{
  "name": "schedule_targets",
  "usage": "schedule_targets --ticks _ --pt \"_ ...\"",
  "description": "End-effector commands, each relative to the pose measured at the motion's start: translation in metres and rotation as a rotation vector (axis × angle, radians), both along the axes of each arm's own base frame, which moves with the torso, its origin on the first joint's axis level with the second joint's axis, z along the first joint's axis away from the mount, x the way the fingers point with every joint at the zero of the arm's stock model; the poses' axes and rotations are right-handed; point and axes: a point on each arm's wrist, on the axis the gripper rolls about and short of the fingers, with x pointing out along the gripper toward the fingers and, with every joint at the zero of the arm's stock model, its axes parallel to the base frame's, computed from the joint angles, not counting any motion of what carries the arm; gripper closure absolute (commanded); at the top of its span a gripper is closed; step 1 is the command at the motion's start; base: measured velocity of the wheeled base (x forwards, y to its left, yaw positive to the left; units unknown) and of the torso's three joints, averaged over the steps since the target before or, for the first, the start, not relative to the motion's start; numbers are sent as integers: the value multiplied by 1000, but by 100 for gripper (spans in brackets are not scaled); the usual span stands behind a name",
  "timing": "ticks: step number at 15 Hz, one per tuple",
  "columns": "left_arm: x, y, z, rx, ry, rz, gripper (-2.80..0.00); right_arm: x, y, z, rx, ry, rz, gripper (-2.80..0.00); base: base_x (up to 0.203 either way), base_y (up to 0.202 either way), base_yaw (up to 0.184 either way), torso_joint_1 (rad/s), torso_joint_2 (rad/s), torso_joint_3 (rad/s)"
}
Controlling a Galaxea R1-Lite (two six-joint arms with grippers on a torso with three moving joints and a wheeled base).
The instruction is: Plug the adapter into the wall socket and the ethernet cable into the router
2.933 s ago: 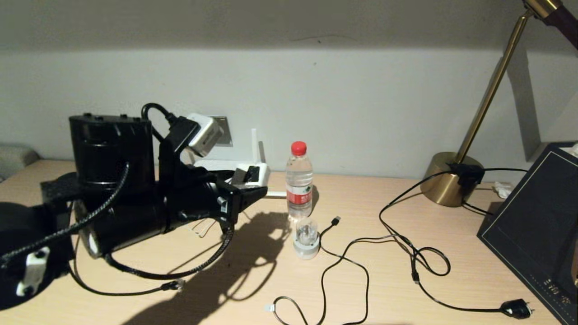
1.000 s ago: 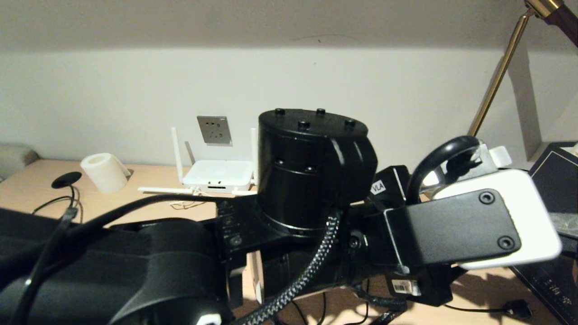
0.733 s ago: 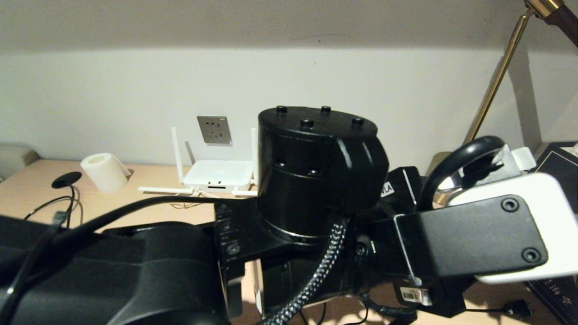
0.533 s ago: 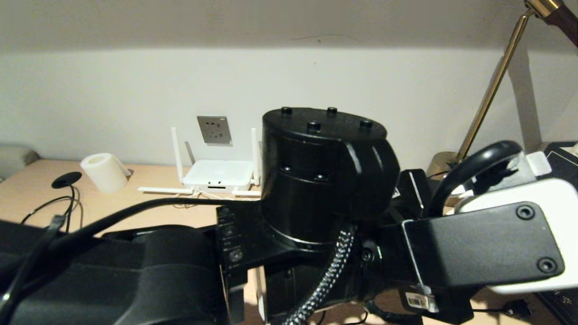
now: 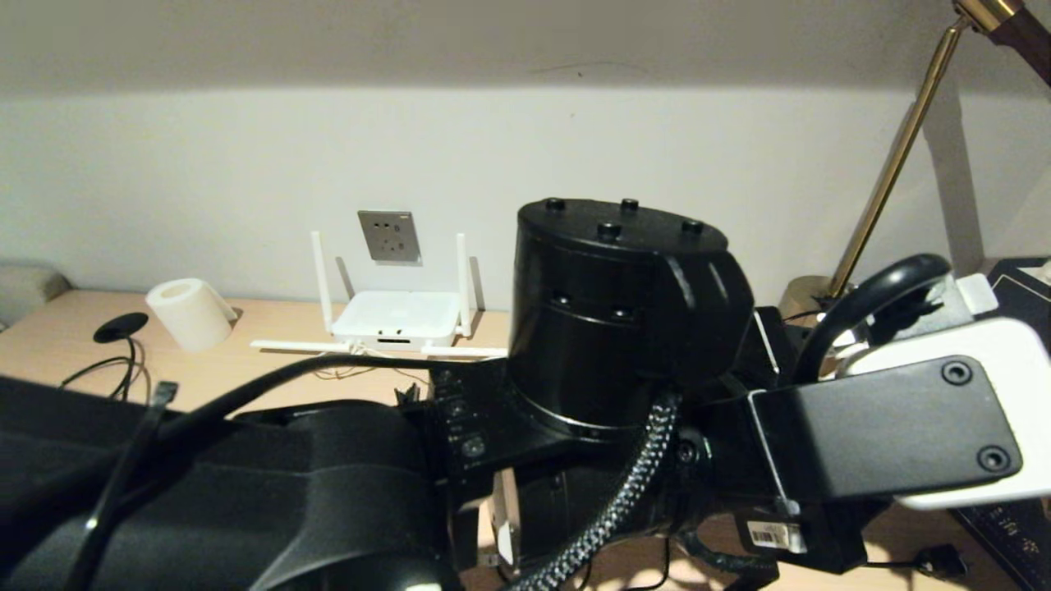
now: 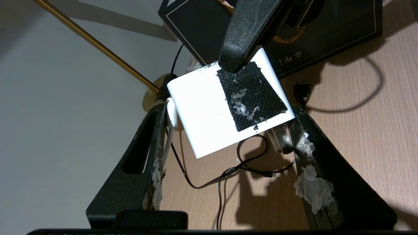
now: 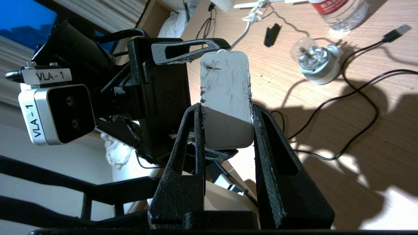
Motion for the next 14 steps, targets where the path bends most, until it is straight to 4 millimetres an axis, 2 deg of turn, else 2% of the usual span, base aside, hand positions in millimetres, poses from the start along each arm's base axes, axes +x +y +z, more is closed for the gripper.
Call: schedule_targets --ticks 1,5,6,11,14 --pt "1 -2 -2 5 -2 -2 0 0 0 0 3 4 9 0 0 0 0 0 0 0" --pt "0 -1 -3 12 0 26 0 -2 0 1 5 -4 8 0 0 0 0 0 0 0" --pt "-1 0 -3 18 3 24 -280 -2 0 1 5 -4 8 0 0 0 0 0 0 0" --pt "-5 3 2 4 0 22 -280 -4 0 -1 3 -6 4 0 0 0 0 0 0 0" --pt "-12 20 16 -39 28 24 -280 1 0 1 -4 -14 -3 0 0 0 0 0 0 0"
